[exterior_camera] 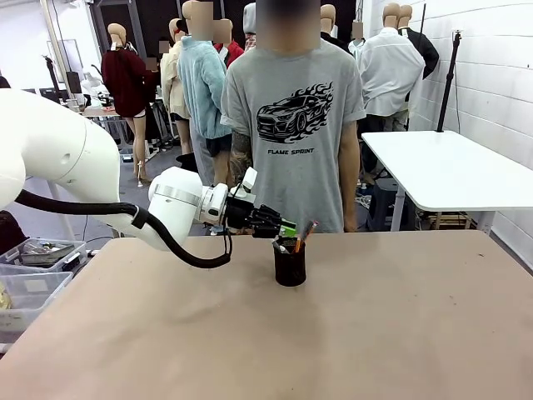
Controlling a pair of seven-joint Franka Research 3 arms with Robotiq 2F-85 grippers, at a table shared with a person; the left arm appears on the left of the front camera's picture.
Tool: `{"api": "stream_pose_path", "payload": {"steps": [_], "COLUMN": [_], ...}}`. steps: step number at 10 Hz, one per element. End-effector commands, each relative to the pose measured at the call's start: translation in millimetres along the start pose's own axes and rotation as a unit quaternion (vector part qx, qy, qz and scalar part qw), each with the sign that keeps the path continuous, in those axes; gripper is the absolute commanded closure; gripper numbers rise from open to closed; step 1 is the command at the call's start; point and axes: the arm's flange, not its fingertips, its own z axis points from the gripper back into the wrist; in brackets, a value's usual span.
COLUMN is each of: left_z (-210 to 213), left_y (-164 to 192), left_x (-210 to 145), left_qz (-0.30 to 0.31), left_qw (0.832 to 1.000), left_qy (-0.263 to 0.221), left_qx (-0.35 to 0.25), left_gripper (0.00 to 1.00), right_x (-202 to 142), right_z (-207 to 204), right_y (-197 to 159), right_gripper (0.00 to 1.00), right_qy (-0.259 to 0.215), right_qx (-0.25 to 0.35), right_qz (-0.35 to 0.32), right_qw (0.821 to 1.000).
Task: Place the pens into the pen holder.
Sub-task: Pick up a writing instrument from the table and place it into the Pen holder.
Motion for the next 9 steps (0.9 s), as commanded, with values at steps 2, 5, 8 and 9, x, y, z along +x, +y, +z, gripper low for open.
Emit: {"api": "stream_pose_path", "payload": {"steps": [2,5,8,9], "left_z": [5.4,38.8,115.3,135.9], "left_y": [3.6,-10.5,-22.4,-33.9], "left_x": [7.7,44.6,77.4,83.9], "left_qz": [0.011,0.002,0.151,0.188], "left_qw": [1.000,0.999,0.960,0.926], "left_qy": [0.016,0.032,0.190,0.281], "left_qx": [0.007,0.038,0.138,0.169], "left_gripper": [0.17,0.17,0.17,0.17], "right_x": [-0.9,-0.9,-0.9,-0.9], "right_z": [-1.9,-1.9,-1.9,-1.9], "right_y": [2.7,2.7,2.7,2.7], "right_gripper": [0.00,0.00,0.00,0.00], "right_qy": [0.001,0.001,0.001,0.001], "right_qx": [-0.015,-0.015,-0.015,-0.015], "right_qz": [-0.005,-0.005,-0.005,-0.005], "right_qw": [1.000,1.000,1.000,1.000]}}
